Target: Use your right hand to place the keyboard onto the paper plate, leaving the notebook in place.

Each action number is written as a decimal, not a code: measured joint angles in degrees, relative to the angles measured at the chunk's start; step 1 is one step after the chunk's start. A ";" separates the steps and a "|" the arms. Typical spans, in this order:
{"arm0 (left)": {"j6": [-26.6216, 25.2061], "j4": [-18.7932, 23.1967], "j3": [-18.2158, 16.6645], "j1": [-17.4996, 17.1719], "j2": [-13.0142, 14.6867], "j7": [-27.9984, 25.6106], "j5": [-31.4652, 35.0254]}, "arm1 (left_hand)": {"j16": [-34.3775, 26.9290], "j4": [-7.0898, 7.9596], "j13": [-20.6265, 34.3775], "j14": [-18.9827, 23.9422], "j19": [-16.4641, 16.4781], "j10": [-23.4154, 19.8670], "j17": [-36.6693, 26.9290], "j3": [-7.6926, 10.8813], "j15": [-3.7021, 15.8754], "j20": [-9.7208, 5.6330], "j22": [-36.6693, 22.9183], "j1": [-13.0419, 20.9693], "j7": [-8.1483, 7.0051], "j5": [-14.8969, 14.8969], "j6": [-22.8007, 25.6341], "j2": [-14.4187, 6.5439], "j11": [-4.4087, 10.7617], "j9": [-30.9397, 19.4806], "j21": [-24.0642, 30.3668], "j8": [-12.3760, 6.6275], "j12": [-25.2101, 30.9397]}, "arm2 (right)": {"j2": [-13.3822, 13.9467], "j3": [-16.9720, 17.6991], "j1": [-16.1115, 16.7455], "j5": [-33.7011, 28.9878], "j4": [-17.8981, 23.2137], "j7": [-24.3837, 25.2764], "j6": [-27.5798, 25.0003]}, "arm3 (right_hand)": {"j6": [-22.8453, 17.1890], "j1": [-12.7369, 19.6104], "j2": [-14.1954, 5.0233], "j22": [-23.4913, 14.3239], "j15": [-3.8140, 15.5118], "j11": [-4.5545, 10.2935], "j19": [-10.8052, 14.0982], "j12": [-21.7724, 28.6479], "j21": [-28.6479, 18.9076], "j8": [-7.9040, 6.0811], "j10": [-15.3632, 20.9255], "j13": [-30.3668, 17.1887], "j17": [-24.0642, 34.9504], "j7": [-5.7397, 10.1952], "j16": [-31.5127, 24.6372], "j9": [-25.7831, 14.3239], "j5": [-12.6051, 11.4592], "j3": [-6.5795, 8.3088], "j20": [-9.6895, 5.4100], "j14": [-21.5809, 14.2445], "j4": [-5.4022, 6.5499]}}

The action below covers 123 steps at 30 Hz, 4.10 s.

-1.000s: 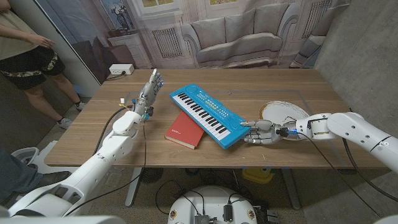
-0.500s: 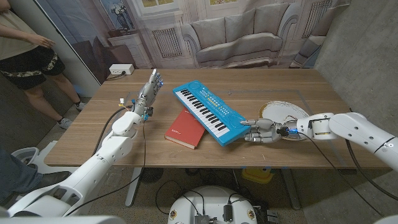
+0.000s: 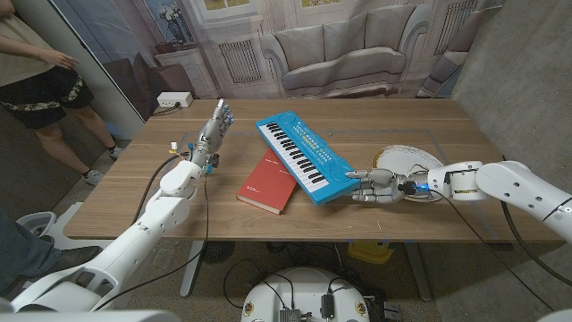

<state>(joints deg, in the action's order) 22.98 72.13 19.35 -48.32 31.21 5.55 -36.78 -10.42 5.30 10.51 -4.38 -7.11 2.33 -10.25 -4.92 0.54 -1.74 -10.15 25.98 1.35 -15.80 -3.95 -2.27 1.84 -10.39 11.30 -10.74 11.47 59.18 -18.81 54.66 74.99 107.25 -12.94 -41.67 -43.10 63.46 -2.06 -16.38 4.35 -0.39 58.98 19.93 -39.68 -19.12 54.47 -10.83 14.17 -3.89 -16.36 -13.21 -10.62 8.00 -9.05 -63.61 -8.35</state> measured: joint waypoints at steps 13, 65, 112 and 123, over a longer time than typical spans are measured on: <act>0.34 -1.00 -0.03 0.66 -0.28 0.61 -0.12 | 0.00 0.00 0.00 0.00 0.00 0.00 0.00 0.00 0.00 0.00 0.00 0.00 0.00 0.00 0.00 0.00 0.00 0.00 0.00 0.00 0.00 | 0.63 0.57 0.60 0.28 1.35 1.18 0.95 | 0.00 0.00 0.00 -0.10 0.00 -0.21 -0.03 -0.22 -0.80 0.21 0.21 0.00 0.33 0.00 0.02 -0.10 0.00 -0.07 0.01 -0.01 0.07; 0.14 0.08 0.46 1.36 -0.19 0.64 0.55 | 0.00 0.33 0.00 0.00 0.00 0.00 0.00 -0.60 0.00 0.00 0.00 0.23 0.00 0.00 0.00 -0.23 0.00 -0.02 0.00 0.00 0.00 | 6.47 12.57 15.68 4.36 9.24 7.46 9.10 | 0.00 -0.01 -0.01 -0.52 0.08 -0.61 -1.48 -0.67 -2.92 0.64 0.61 -0.78 0.58 -0.01 0.07 -0.60 0.01 -0.16 0.04 -0.11 0.16; -0.70 1.00 1.43 1.66 -0.24 0.93 1.22 | 0.00 0.24 0.00 0.00 0.00 0.00 0.00 -1.04 0.00 0.00 0.00 0.44 0.00 0.00 0.00 -0.44 0.00 -0.02 0.00 0.00 0.00 | 0.95 29.15 32.13 1.13 13.92 11.03 9.64 | -0.01 0.00 0.00 -1.06 0.16 -0.60 -2.68 -0.67 -4.46 1.03 0.60 -1.58 0.60 -0.02 0.26 -1.27 0.01 -0.05 0.47 -0.20 0.06; -0.95 0.87 1.79 2.20 -0.27 1.42 1.28 | 0.00 0.39 0.00 0.00 0.00 0.00 0.00 -1.19 0.00 0.00 0.00 0.44 0.00 0.00 0.00 -0.44 0.00 -0.02 0.00 0.00 0.00 | -2.01 32.88 35.56 -0.47 14.85 11.35 9.12 | -0.02 0.00 0.00 -1.06 0.16 -0.60 -2.78 -0.67 -4.92 1.21 0.60 -1.57 1.06 -0.02 0.44 -1.28 0.01 -0.05 0.57 -0.21 0.06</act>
<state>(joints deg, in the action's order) 22.03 73.00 21.13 -46.12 30.94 6.97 -35.50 -10.42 5.70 10.51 -4.38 -7.11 2.33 -10.25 -6.10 0.54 -1.74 -10.15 26.42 1.35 -15.80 -3.95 -2.71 1.84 -10.41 11.30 -10.74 11.47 57.17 14.07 90.21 74.52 122.09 -1.58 -32.55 -43.12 63.47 -2.06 -17.44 4.51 -0.99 56.20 19.26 -44.60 -17.92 55.07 -12.41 15.24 -3.91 -15.92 -14.49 -10.61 7.95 -8.47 -63.82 -8.28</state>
